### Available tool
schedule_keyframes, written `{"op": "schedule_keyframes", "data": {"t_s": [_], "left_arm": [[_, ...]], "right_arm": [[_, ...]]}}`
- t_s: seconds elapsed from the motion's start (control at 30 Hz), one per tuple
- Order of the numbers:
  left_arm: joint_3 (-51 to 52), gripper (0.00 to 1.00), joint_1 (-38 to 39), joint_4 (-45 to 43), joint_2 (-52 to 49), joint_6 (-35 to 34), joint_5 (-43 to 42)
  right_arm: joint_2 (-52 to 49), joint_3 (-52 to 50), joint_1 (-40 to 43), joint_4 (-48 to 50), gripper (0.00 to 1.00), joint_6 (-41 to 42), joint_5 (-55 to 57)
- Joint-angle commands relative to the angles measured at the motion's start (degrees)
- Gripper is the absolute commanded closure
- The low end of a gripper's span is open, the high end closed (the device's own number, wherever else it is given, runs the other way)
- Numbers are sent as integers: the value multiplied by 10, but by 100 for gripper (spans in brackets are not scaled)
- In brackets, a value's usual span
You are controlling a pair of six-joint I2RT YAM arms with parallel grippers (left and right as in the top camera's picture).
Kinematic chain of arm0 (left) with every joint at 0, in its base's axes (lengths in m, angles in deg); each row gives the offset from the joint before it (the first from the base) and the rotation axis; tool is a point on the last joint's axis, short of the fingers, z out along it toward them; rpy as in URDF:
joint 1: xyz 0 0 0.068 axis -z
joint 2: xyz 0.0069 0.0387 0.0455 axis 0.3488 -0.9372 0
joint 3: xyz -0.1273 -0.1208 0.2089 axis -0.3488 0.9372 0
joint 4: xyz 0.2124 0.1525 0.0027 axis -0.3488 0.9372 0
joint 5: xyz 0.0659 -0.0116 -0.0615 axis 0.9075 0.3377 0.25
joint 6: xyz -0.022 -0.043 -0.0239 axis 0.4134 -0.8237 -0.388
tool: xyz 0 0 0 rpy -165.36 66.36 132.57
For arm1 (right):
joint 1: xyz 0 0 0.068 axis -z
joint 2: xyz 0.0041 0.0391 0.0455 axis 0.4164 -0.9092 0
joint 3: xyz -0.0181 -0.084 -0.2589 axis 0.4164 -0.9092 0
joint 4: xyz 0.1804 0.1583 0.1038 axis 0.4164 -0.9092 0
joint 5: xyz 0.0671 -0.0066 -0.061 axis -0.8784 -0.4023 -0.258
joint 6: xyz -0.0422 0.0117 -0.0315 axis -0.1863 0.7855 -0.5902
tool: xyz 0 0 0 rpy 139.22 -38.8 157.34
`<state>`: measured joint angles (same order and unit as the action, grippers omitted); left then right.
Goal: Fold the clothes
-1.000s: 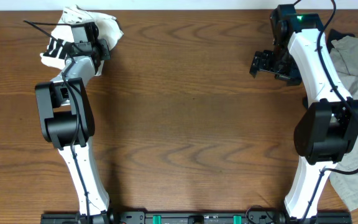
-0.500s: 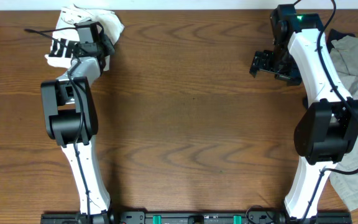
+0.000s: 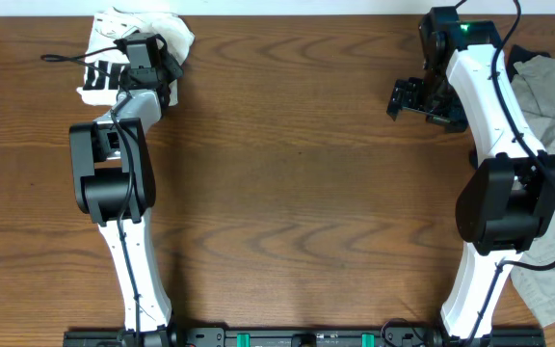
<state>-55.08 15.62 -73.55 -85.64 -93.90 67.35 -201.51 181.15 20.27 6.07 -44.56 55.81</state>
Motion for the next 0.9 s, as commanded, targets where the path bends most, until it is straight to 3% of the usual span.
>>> {"op": "schedule_keyframes", "data": {"t_s": [0.0, 0.07, 0.13, 0.27, 0.37, 0.53, 0.63, 0.7, 0.87], "left_arm": [[2, 86, -4, -4, -12, -9, 20], [2, 75, -4, -3, -9, -9, 20], [2, 49, -4, -3, -3, -9, 20], [2, 26, -4, -5, 22, -7, 21], [2, 12, -4, -5, 49, -7, 20], [2, 3, -4, -2, 103, -7, 0], [2, 3, -4, 0, 137, -8, -5], [2, 14, -5, 11, 154, -7, -1], [2, 63, -22, 58, 166, -6, 88]], "right_arm": [[5, 6, 2, 0, 1, -2, 6], [5, 6, 2, 0, 1, -2, 6], [5, 6, 2, 0, 1, -2, 6], [5, 6, 2, 0, 1, -2, 6], [5, 6, 2, 0, 1, -2, 6], [5, 6, 2, 0, 1, -2, 6], [5, 6, 2, 0, 1, -2, 6], [5, 6, 2, 0, 1, -2, 6], [5, 6, 2, 0, 1, -2, 6]]}}
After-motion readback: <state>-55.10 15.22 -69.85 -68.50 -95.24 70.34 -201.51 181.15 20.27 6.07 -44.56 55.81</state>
